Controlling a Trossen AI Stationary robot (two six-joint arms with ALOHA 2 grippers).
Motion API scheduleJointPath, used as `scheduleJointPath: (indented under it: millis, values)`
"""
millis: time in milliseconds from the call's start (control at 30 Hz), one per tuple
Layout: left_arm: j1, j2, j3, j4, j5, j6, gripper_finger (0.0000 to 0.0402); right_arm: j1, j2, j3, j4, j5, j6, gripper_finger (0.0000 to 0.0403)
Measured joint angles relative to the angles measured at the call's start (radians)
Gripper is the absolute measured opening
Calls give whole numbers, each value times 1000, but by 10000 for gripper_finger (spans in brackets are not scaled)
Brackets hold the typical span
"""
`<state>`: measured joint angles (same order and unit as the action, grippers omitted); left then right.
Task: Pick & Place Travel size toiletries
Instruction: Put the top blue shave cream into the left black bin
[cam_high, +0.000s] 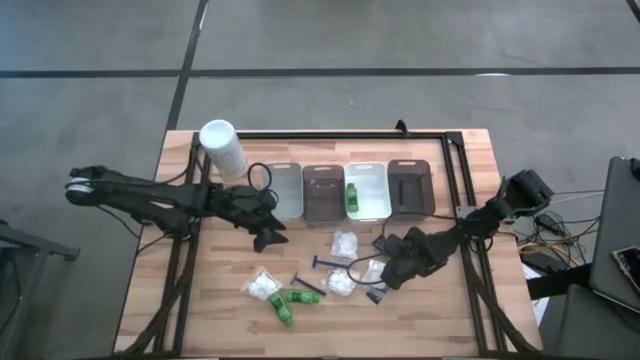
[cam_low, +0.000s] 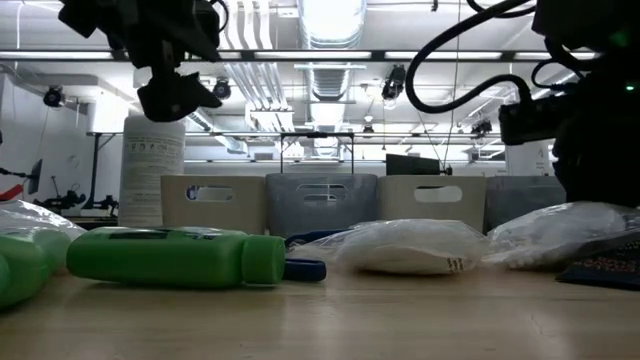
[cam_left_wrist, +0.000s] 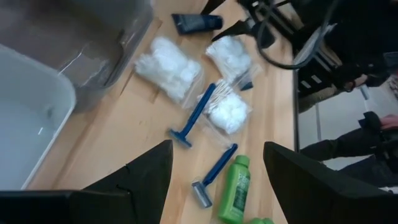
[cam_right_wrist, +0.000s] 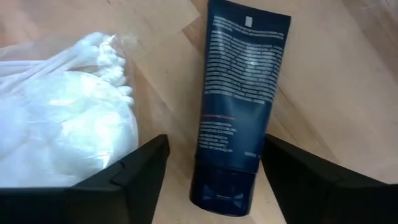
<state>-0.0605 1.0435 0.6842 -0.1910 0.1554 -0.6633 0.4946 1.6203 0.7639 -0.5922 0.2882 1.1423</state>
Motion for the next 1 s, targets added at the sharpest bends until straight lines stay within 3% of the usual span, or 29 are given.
scheduleJointPath:
  millis: [333,767,933,1000]
  values:
    - [-4,0,0,137,-45,159,257,-5,-117,-3,5,-14,53,119]
    - [-88,83,79,269,-120,418,257,-5,-423,82,9,-32,11,119]
    - [-138,200,209,225,-339,733,257,-13,-448,153,9,-110,-32,119]
    - [-150,255,284,165,-381,908,257,-23,-446,177,8,-141,-48,119]
